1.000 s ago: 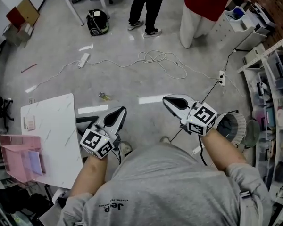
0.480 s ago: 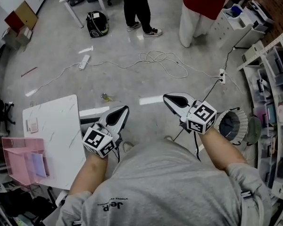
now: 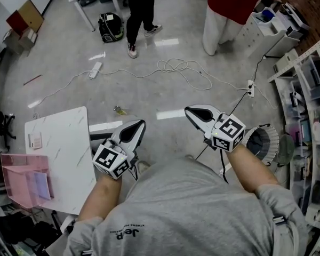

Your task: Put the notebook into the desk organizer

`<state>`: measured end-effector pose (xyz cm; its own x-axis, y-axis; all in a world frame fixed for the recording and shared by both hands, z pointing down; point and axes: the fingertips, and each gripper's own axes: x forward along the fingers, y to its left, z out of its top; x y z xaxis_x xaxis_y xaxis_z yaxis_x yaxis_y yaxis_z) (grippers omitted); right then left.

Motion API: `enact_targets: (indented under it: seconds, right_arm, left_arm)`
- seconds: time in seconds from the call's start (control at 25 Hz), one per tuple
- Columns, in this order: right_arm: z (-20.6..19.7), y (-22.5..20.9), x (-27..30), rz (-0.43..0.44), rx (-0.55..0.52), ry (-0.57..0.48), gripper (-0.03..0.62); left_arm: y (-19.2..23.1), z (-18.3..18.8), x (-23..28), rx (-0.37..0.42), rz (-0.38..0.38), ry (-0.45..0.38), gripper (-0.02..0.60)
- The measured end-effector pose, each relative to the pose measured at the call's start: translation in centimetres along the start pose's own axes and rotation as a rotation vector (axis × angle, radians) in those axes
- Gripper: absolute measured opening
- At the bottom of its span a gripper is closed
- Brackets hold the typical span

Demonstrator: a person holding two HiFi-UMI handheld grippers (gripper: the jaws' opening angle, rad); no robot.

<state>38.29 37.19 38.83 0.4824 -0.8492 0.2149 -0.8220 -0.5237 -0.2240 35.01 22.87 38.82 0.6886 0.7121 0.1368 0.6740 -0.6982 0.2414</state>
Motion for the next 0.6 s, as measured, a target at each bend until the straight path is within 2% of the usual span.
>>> enact_targets:
  seconds: [0.6]
  right_arm:
    - [0.11,0.60,0.53,0.025,-0.023,0.024,0.002]
  left_arm:
    - [-0.11,0.38,-0.81,0.010,0.008,-0.004,0.058]
